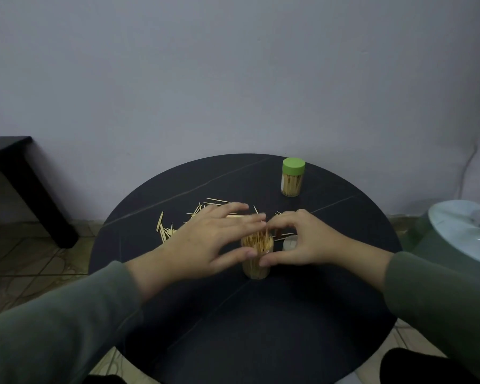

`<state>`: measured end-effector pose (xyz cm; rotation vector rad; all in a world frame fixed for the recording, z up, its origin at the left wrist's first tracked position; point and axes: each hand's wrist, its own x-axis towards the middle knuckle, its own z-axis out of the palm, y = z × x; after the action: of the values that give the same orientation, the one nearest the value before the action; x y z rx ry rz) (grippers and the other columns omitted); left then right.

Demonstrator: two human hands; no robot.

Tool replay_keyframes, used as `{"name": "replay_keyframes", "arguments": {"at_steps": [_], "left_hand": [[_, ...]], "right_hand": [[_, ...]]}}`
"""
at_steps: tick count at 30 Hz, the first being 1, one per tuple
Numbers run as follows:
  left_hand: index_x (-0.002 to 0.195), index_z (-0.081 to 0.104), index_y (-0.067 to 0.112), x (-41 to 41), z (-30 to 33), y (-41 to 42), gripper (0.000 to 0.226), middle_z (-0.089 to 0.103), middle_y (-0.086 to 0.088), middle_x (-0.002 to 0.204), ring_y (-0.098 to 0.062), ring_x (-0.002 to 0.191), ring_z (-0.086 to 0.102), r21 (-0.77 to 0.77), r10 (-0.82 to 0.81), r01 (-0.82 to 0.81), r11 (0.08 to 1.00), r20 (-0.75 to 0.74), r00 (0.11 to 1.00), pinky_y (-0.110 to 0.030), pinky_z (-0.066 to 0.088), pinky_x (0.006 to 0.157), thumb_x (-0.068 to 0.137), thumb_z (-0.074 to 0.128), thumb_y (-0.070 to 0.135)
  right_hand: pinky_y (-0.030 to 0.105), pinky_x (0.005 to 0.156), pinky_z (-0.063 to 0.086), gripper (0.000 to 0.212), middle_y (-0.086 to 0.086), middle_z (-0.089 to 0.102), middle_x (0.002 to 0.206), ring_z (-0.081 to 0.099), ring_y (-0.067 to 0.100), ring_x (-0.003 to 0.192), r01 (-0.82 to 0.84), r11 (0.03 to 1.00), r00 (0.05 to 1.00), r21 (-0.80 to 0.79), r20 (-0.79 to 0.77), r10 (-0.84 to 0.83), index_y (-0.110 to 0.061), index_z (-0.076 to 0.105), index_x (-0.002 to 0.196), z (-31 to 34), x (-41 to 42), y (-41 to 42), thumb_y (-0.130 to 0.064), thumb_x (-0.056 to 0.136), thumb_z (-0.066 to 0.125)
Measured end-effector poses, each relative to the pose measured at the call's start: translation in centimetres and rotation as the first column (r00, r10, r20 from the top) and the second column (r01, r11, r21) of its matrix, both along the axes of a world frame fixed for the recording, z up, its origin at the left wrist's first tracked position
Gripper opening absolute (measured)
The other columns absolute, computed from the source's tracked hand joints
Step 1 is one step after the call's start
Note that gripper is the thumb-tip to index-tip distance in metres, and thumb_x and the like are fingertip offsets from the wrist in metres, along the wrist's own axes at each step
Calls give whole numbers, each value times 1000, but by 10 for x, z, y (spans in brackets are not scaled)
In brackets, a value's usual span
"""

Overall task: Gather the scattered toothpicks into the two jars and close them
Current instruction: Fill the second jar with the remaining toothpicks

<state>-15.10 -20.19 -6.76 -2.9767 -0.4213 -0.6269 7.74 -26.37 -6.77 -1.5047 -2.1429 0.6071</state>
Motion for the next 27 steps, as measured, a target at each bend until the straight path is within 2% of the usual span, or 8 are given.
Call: {"name": "replay_keyframes", "arguments": {"at_steps": [5, 11, 14, 17, 20, 22, 24, 27], "left_hand": [[128, 61, 20, 1, -1, -4, 44, 66, 9, 122, -15, 130, 47, 23, -80, 79, 997, 42, 996, -42, 45, 90, 99, 40, 46], [134, 57, 20, 8, -1, -4, 50, 45, 1, 147, -23, 134, 38, 40, -29, 28, 999, 34, 999, -42, 40, 104, 97, 41, 50], [125, 64, 25, 9, -2, -2, 46, 43, 2, 149, -23, 135, 36, 52, -42, 42, 998, -2, 999, -42, 39, 103, 98, 37, 52], [126, 63, 26, 10, -1, -2, 47, 44, 7, 147, -17, 133, 37, -62, 1, 8, 998, 135, 991, -31, 31, 106, 99, 34, 50], [129, 58, 30, 12, -3, 7, 45, 48, 15, 139, -8, 130, 35, -221, 200, -147, 964, 241, 950, -28, 29, 105, 98, 33, 51], [131, 55, 32, 11, -7, 17, 40, 52, 15, 135, -8, 129, 36, -265, 345, -291, 919, 184, 921, -36, 33, 108, 97, 42, 49], [133, 53, 34, 10, -12, 25, 41, 50, 13, 136, -11, 130, 34, -260, 435, -412, 873, 34, 900, -39, 32, 110, 94, 52, 47], [136, 49, 37, 12, -19, 29, 50, 44, 14, 141, -12, 132, 30, -256, 478, -499, 828, -142, 867, -36, 30, 109, 89, 58, 51]], "right_hand": [[45, 99, 43, 64, -22, 66, 102, 59, 1, 101, -1, 1000, 1000, 4, 19, 1, -39, 67, 114, -1, 1, 1, -76, 62, 66], [47, 98, 43, 61, -17, 69, 100, 62, 4, 100, -17, 999, 1000, 31, 10, 17, -32, 69, 108, -5, 2, 4, -74, 64, 67], [44, 100, 41, 67, -20, 64, 109, 56, 6, 109, -14, 1000, 998, 10, 69, 13, -41, 65, 113, -4, 6, 8, -82, 60, 63], [42, 99, 39, 61, -22, 59, 115, 50, 8, 113, -66, 998, 981, -14, 183, 68, -48, 57, 118, 4, 17, 9, -81, 66, 57], [44, 103, 39, 44, -19, 62, 116, 54, 3, 113, 8, 999, 992, 44, 128, -13, -39, 59, 124, 13, 26, 12, -53, 82, 60], [43, 108, 32, 36, -18, 60, 121, 52, 4, 116, 122, 985, 943, 123, 295, -154, -40, 58, 124, 14, 28, 17, -41, 88, 62], [40, 109, 25, 38, -16, 57, 126, 49, 7, 120, 211, 969, 859, 129, 449, -247, -40, 57, 124, 13, 27, 22, -44, 87, 64], [41, 107, 23, 46, -13, 56, 129, 48, 11, 121, 259, 962, 822, 87, 503, -267, -39, 56, 125, 11, 27, 28, -48, 82, 68]]}}
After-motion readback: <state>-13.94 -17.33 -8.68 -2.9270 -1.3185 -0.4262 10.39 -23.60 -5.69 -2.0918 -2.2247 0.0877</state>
